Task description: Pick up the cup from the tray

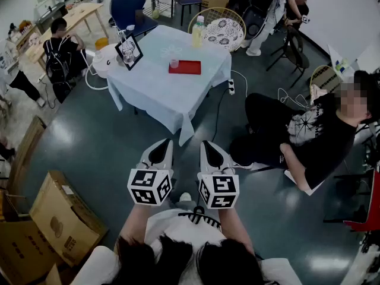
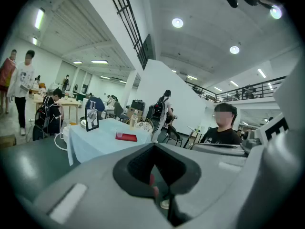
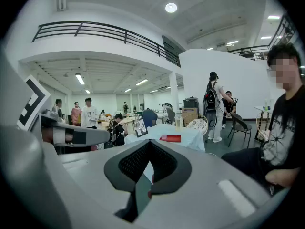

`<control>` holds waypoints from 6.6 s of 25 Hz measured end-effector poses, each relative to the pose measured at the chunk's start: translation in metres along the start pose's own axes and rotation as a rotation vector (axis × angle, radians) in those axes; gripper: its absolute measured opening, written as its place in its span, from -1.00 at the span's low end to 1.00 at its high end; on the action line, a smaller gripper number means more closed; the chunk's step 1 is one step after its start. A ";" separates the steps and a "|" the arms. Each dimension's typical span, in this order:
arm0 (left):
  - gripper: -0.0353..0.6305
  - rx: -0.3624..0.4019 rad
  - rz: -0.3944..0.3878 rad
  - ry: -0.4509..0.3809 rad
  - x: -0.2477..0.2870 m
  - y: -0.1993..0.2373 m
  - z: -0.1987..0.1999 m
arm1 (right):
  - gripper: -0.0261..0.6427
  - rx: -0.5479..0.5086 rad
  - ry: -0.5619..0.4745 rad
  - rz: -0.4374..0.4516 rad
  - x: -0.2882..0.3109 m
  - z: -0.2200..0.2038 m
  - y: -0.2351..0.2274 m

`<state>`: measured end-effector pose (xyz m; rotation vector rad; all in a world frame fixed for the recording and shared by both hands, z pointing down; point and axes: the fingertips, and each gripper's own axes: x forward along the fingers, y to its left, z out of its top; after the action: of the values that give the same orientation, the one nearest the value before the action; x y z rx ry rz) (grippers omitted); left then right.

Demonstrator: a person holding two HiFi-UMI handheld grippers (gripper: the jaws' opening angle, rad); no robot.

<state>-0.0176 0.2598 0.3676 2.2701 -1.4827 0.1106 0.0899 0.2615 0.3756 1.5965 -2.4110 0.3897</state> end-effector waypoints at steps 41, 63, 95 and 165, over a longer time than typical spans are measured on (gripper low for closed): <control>-0.89 -0.022 0.132 -0.026 0.021 0.004 0.007 | -0.35 -0.024 0.019 0.193 0.019 0.003 -0.018; -0.89 -0.008 0.084 0.027 0.140 0.094 0.040 | -0.14 -0.026 -0.010 0.168 0.153 0.043 -0.038; -0.89 0.001 0.015 0.114 0.286 0.263 0.126 | 0.11 -0.008 0.051 0.106 0.390 0.109 -0.013; -0.89 -0.105 0.209 0.316 0.526 0.332 0.050 | 0.03 -0.060 0.275 0.017 0.641 0.033 -0.213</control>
<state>-0.0966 -0.3229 0.5767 1.9063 -1.5092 0.4226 0.0392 -0.3833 0.5750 1.3969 -2.2081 0.4993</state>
